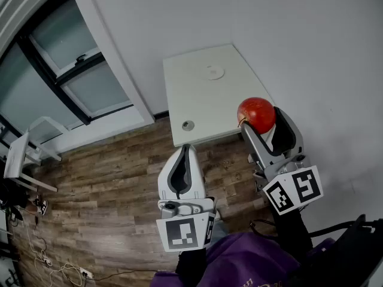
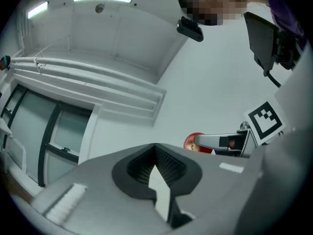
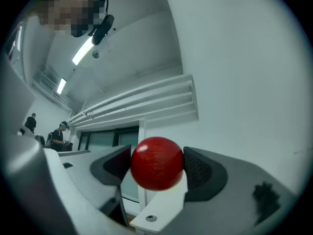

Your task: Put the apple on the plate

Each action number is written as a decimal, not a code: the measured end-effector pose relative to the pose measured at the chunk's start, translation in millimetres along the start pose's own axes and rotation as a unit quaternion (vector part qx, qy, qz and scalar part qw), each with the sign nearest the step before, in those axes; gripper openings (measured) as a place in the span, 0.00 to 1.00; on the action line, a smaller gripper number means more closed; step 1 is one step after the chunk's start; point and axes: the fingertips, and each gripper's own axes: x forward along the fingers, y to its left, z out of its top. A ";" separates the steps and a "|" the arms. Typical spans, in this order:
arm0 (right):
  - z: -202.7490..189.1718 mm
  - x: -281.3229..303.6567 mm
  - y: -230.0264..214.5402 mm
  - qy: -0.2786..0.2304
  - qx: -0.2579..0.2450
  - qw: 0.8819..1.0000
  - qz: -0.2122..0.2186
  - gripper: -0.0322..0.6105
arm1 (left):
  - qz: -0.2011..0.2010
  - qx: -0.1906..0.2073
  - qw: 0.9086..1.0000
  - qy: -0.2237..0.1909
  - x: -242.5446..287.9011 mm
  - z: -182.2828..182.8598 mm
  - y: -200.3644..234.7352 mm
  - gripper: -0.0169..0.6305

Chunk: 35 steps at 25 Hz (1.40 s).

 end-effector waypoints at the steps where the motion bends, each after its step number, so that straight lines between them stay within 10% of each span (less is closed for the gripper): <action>1: -5.9 4.1 -2.4 0.000 -0.001 1.000 -0.002 0.57 | -0.003 -0.002 1.000 0.001 4.4 -6.5 2.0 0.04; 35: -118.6 207.7 -67.1 0.039 0.006 0.999 -0.022 0.57 | -0.035 -0.027 0.997 0.065 195.5 -134.9 101.8 0.04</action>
